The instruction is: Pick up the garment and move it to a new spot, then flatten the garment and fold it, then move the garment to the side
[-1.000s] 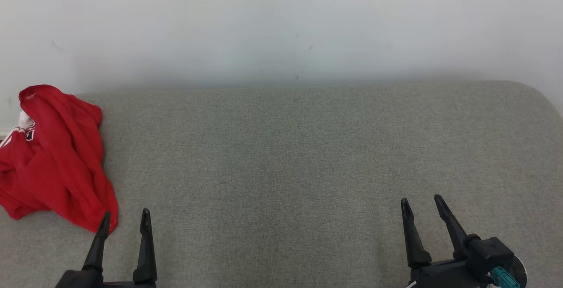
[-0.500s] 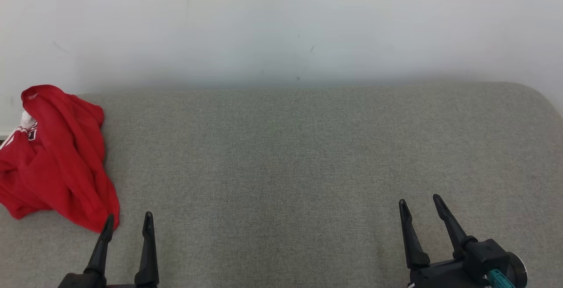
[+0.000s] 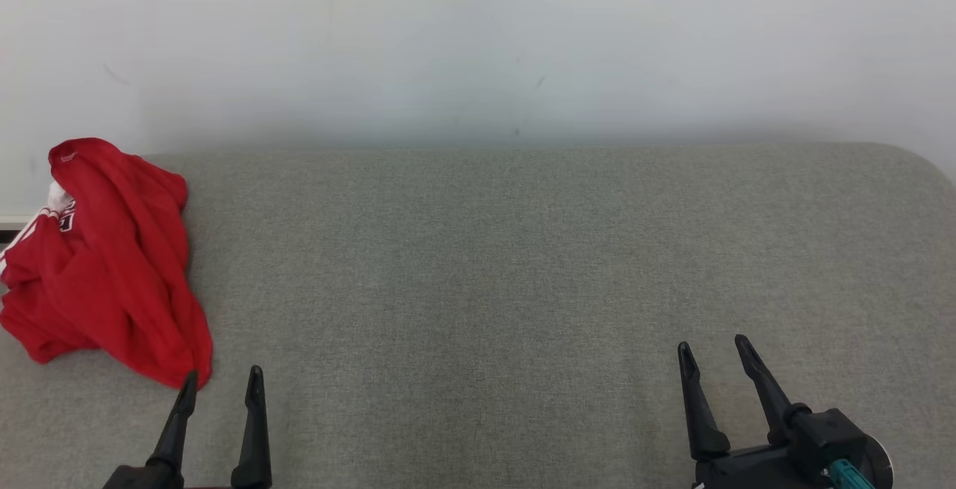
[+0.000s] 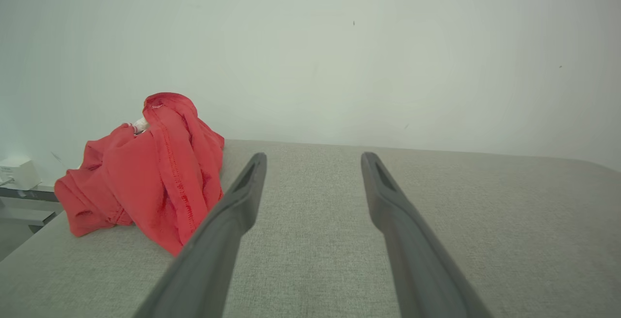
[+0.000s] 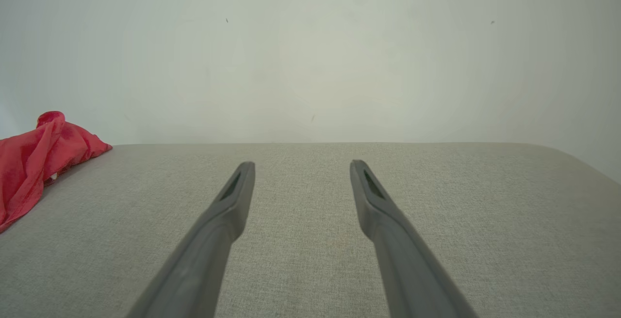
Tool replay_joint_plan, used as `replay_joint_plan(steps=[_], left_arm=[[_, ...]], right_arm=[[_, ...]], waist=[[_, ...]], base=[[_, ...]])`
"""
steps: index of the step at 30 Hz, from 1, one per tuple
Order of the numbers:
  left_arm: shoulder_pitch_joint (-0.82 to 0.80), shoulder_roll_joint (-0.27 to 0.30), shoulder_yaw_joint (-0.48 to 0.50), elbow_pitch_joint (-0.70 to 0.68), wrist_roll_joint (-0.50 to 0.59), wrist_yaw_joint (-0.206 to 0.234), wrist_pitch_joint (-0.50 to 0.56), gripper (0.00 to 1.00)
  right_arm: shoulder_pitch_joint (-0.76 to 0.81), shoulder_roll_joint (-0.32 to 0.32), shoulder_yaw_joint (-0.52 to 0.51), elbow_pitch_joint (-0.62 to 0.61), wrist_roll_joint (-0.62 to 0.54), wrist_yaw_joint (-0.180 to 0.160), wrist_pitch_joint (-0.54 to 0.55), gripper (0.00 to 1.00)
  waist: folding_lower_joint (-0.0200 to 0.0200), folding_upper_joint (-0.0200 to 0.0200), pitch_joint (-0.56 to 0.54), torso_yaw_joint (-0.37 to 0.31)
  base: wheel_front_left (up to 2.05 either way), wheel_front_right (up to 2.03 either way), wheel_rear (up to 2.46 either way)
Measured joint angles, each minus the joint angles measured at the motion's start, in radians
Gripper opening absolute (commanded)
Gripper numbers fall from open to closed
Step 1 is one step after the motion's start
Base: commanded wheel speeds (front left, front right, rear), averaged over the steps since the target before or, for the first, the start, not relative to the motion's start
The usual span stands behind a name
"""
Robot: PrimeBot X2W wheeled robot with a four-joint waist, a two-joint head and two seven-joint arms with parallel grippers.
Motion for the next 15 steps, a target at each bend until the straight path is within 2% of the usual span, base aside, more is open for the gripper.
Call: replay_joint_plan(steps=[7,15], left_arm=[[-0.003,0.002,0.001,0.013,0.002,-0.001,0.000,1.00],[-0.006,0.002,0.023,0.031,0.021,0.003,0.000,1.00]], right_arm=[[0.005,0.000,0.007,0.008,0.007,0.000,0.003,1.00],[0.016,0.000,0.019,0.013,0.017,0.000,0.007,1.00]], waist=[[0.0000,0.0000,-0.001,0.035],[0.0000,0.0000,0.001,0.120]], base=[[0.00,0.00,0.00],[0.00,0.00,0.00]])
